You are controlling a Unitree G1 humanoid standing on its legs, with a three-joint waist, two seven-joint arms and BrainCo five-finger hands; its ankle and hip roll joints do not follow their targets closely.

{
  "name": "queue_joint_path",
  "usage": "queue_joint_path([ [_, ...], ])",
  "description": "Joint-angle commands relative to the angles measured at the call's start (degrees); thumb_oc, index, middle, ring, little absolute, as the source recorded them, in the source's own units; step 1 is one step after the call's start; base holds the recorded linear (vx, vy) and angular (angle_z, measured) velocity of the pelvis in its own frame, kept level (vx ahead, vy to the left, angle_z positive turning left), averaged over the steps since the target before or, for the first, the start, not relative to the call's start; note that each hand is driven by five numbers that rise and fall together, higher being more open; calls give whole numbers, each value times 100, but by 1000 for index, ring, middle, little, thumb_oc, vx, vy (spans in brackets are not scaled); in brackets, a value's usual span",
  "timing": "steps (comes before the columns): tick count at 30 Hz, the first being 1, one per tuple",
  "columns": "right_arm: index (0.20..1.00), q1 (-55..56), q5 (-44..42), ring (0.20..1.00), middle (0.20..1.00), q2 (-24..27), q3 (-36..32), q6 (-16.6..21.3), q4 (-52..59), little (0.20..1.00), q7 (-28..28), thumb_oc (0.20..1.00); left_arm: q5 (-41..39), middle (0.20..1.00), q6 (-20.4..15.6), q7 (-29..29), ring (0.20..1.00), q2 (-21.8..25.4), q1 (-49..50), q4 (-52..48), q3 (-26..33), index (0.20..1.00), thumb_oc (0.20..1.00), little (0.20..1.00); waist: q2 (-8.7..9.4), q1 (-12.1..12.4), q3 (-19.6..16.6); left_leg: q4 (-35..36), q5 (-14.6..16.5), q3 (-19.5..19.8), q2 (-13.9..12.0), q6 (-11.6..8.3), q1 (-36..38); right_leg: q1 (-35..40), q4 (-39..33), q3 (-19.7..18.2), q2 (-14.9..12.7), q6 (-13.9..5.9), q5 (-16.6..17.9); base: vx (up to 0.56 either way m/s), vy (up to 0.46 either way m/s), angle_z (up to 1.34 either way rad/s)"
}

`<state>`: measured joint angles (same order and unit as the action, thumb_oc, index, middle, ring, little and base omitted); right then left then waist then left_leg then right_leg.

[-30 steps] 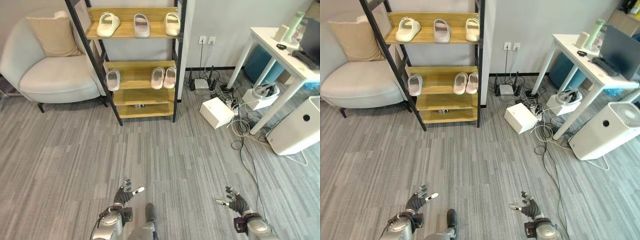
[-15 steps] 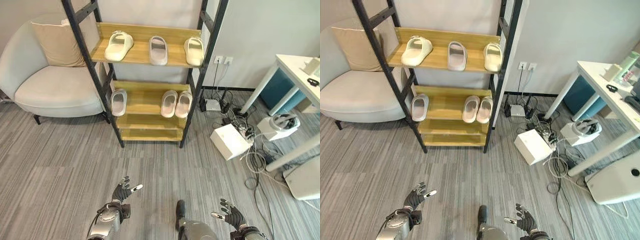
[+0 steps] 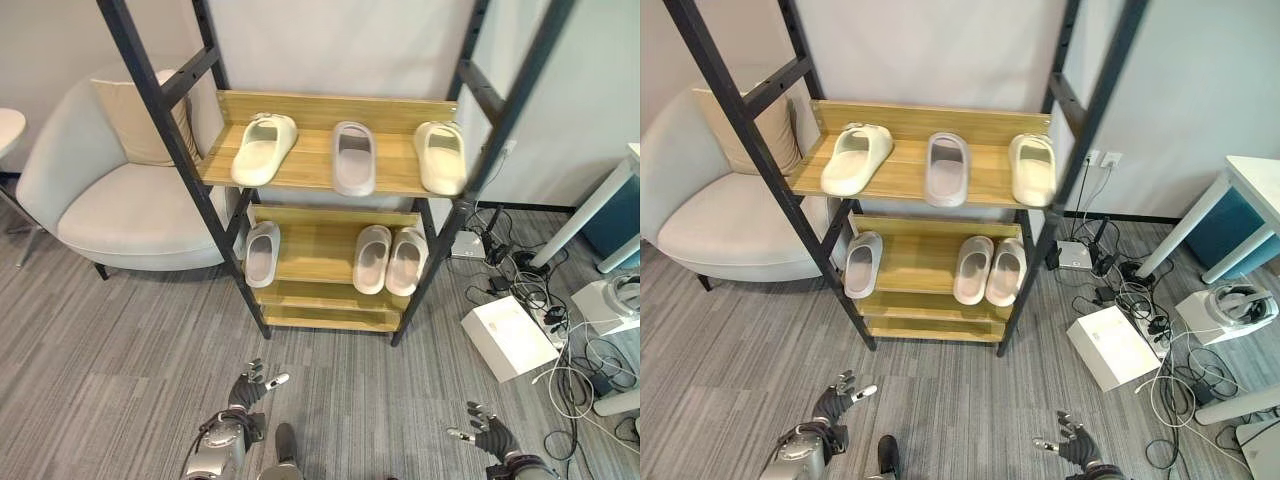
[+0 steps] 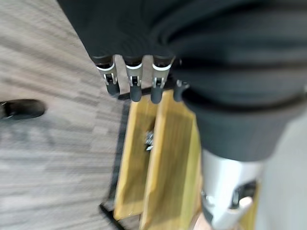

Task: Arrange the slippers neatly on the shoe rack.

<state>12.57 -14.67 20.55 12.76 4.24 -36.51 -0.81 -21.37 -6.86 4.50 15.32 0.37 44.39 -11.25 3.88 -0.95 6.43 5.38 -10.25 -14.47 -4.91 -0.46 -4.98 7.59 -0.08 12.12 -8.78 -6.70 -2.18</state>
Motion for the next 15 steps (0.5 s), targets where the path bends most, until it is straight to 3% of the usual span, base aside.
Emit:
queue_joint_path([
  [1, 1000, -505, -12, 1000, 1000, 35, -133, 146, 364, 1000, 11, 1000, 0, 1000, -201, 14, 1000, 223, -193, -359, -2, 1000, 1000, 1000, 213, 143, 260, -332, 515, 15, -37, -263, 90, -487, 727, -329, -469, -434, 579, 111, 307, -31],
  [5, 1000, -582, -25, 1000, 1000, -42, -34, 132, 385, 1000, -4, 1000, 10, 1000, -196, 26, 1000, 298, -223, -391, 10, 1000, 1000, 1000, 165, 110, 381, -306, 659, -58, 20, -177, 266, -903, 1314, -461, -412, -458, 726, 91, 141, -11],
  [6, 1000, -563, -30, 1000, 1000, -57, -25, 127, 414, 1000, -10, 1000, 23, 1000, -197, 16, 1000, 330, -235, -373, 21, 1000, 1000, 1000, 115, 45, 429, -268, 707, -64, 38, -183, 403, -1088, 1245, -472, -281, -419, 654, 199, 49, 10],
  [8, 1000, -574, -52, 1000, 1000, -63, -18, 139, 394, 1000, 2, 1000, 27, 1000, -200, 14, 1000, 325, -285, -255, 30, 1000, 1000, 1000, 49, -59, 446, -139, 808, -144, 38, -255, 717, -1255, 570, -93, -237, -374, 622, 279, -33, -4],
  [11, 1000, -484, 13, 1000, 1000, -30, -13, 130, 570, 1000, -8, 1000, 26, 1000, -196, 46, 1000, 297, -310, -292, 48, 1000, 1000, 1000, 54, -182, 462, -160, 908, -85, 8, -325, 917, -1412, 299, -87, -167, -380, 750, 154, -112, -1],
  [15, 1000, -438, -32, 1000, 1000, -16, 6, 118, 505, 1000, -36, 1000, 39, 1000, -196, -35, 1000, 248, -272, -348, -6, 1000, 1000, 1000, 58, -178, 388, -351, 890, -65, -96, -424, 929, -1089, 94, -67, -49, -298, 647, 123, -185, 21],
])
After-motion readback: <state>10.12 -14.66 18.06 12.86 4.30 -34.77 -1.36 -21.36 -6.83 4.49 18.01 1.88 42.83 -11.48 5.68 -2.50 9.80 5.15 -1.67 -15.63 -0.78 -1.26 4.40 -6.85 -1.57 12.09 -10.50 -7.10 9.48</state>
